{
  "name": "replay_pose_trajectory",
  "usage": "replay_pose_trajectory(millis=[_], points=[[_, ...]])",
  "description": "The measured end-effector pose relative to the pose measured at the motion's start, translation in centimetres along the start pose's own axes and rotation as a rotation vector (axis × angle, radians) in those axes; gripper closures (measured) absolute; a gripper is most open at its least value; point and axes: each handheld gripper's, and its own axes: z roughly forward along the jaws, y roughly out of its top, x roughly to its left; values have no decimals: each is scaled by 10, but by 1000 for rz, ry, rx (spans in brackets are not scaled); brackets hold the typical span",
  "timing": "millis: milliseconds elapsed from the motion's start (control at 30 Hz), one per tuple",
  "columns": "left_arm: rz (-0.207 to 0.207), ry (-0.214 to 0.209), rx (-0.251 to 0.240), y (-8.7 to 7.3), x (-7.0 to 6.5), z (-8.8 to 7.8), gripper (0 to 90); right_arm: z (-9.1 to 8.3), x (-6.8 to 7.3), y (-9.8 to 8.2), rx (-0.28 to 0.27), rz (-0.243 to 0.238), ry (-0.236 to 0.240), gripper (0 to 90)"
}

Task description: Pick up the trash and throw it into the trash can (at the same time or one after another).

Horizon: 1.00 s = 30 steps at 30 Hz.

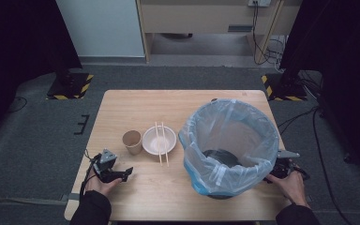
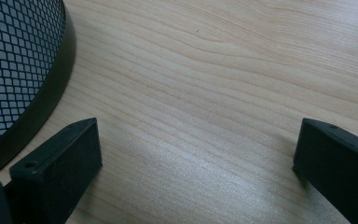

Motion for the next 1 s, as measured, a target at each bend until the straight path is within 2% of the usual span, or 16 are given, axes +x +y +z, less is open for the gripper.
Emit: replay_pose_trajectory(millis=[67, 167, 333, 433, 567, 800, 933, 1000], points=[[-2, 11, -17, 1, 0, -3, 131, 0, 0, 0, 0, 0, 0, 9], [-2, 59, -28, 4, 2, -12, 131, 0, 1, 0, 0, -4, -1, 9], [-1, 91, -79, 10, 5, -29, 131, 0, 1, 0, 0, -4, -1, 9], [-16, 102, -97, 13, 5, -35, 139, -1, 1, -1, 0, -4, -1, 9], [-58, 111, -161, 20, 4, -46, 145, -1, 0, -1, 0, -5, 1, 10], [-83, 118, -296, 37, 4, -61, 146, -1, 0, 0, 1, -7, 2, 10], [-99, 118, -362, 50, 7, -66, 148, -1, 0, 0, 1, -6, 2, 9], [-99, 119, -380, 55, 8, -67, 150, 0, 0, 0, 0, -8, 2, 9]])
